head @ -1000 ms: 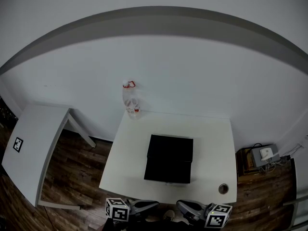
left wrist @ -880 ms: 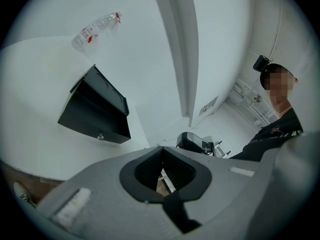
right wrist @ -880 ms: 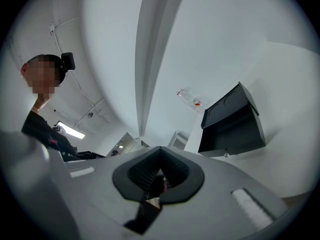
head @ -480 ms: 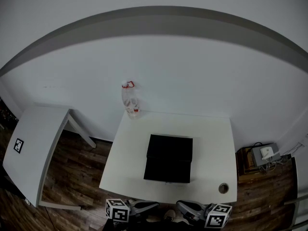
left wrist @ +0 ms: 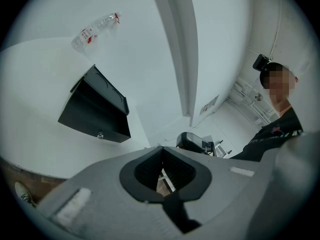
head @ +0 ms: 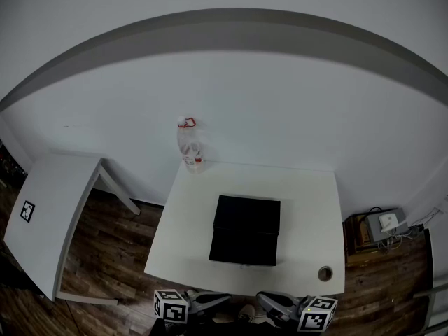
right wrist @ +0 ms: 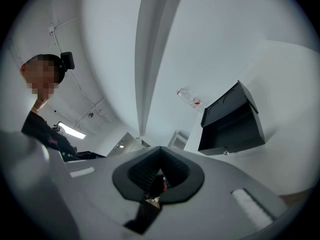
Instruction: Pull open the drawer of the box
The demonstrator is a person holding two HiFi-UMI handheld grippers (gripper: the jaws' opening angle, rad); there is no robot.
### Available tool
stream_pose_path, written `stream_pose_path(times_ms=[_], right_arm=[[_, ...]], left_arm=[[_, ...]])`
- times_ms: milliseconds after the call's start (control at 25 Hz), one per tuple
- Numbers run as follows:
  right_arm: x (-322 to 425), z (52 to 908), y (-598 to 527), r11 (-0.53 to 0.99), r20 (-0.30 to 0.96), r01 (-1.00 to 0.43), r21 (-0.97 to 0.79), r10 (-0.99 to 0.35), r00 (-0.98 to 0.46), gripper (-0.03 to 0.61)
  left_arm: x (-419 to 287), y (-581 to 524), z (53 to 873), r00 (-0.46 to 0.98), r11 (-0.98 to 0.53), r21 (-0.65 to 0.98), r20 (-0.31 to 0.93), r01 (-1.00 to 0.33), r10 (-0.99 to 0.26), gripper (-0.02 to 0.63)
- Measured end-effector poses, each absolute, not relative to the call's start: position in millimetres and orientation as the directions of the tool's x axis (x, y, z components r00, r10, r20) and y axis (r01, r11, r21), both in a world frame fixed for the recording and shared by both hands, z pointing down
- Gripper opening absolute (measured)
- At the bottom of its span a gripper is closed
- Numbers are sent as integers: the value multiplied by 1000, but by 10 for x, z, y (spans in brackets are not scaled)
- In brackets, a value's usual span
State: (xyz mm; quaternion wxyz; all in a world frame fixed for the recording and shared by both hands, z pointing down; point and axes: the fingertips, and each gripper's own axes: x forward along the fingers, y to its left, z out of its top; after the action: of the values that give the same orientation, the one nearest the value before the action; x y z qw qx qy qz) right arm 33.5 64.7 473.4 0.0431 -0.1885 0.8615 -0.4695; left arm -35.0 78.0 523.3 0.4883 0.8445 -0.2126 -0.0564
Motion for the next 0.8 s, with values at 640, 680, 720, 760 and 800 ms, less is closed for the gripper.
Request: stream_pose_path(times_ms=[640,680,720,760,800], right_arm=[[307,4724,639,490,101,-278,-826,-356,-929,5],[308,4729,641,491,101,-277,-826,-355,-929,5],[311,4734,644,491,101,-276,-826,-354,-930,5],[314,4739,645,492,101,-276,-826,-352,-930,5],[316,4743,645,492,101,-275,-826,-351,-931,5]], left_arm=[[-399,810,5214,897,-425,849,117,-313,-427,5],[-398,812,5215,896,-424,850,116,-313,-428,5],[-395,812,5215,896,-423,851,116,-312,-429,5],[-393,811,5214,896,-422,851,115,-312,-430,5],[-390,809,5213,896,-422,851,116,-312,-430,5]])
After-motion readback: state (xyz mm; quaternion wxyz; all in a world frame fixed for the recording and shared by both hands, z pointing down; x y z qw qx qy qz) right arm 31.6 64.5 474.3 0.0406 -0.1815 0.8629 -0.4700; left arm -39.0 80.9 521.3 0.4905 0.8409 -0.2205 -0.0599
